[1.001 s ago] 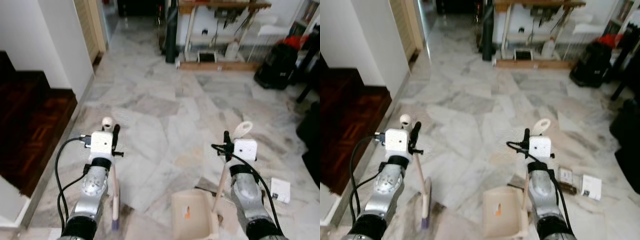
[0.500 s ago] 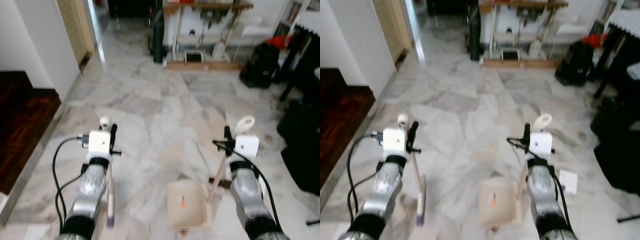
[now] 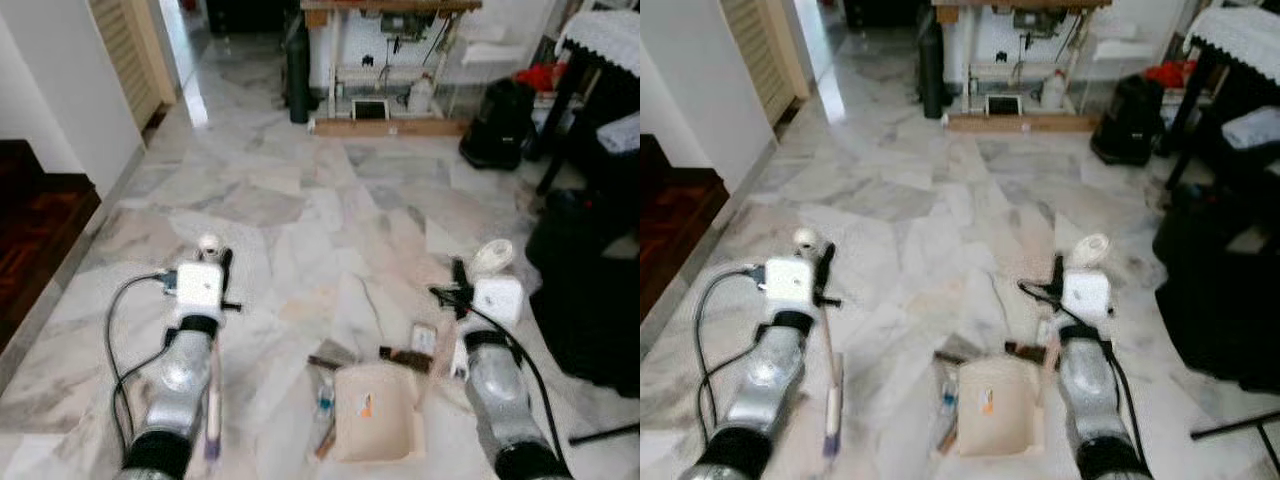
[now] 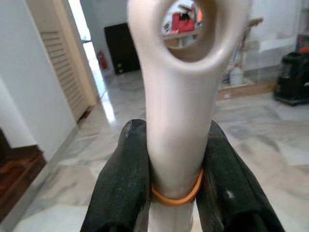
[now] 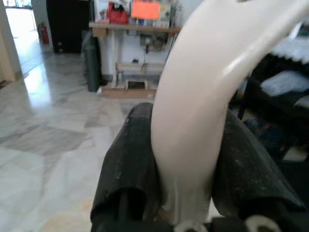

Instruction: Sweep floor

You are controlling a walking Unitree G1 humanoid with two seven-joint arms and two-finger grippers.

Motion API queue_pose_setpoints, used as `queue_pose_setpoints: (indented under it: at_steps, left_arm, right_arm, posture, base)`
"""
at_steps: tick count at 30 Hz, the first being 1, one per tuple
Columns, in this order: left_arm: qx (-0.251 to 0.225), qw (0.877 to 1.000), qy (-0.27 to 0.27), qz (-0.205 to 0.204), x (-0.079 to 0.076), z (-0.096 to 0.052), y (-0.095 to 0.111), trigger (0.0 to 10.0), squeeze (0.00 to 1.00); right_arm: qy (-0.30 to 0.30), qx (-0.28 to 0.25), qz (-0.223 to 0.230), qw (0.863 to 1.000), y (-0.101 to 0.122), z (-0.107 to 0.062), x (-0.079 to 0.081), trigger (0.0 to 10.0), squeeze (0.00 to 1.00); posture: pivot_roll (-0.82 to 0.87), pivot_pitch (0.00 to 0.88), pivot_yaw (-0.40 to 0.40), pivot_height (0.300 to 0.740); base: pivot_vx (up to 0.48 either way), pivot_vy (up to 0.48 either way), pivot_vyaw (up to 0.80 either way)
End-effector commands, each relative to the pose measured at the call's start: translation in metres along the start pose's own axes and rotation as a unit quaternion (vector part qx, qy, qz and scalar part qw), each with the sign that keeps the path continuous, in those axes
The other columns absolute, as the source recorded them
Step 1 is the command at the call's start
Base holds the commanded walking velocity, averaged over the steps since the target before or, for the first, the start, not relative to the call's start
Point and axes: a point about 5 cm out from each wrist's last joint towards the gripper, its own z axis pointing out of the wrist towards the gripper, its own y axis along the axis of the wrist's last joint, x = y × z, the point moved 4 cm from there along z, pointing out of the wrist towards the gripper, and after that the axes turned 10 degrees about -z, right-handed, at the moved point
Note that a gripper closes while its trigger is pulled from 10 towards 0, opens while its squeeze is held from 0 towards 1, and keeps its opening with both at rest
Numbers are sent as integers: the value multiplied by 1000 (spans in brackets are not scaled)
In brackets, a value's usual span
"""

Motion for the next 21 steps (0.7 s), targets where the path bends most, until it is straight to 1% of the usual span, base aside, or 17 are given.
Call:
queue_pose_setpoints:
  at_steps: [1,8,21]
  left_arm:
    - [-26,1000,1,4,5,4,12,10000,0]
    - [-25,1000,-3,4,4,3,11,10000,0]
    - [-27,999,-14,10,7,4,14,10000,0]
  right_arm:
    - [-1,-25,4,1000,13,5,2,10000,0]
    - [-8,-19,4,1000,10,4,-1,10000,0]
    - [-23,22,7,999,-10,-2,-6,10000,0]
  posture:
    - [25,0,-1,740]
    - [22,0,7,740]
    - [32,0,19,740]
  base:
    - [0,-334,0]
    - [0,-327,0]
    - [0,0,0]
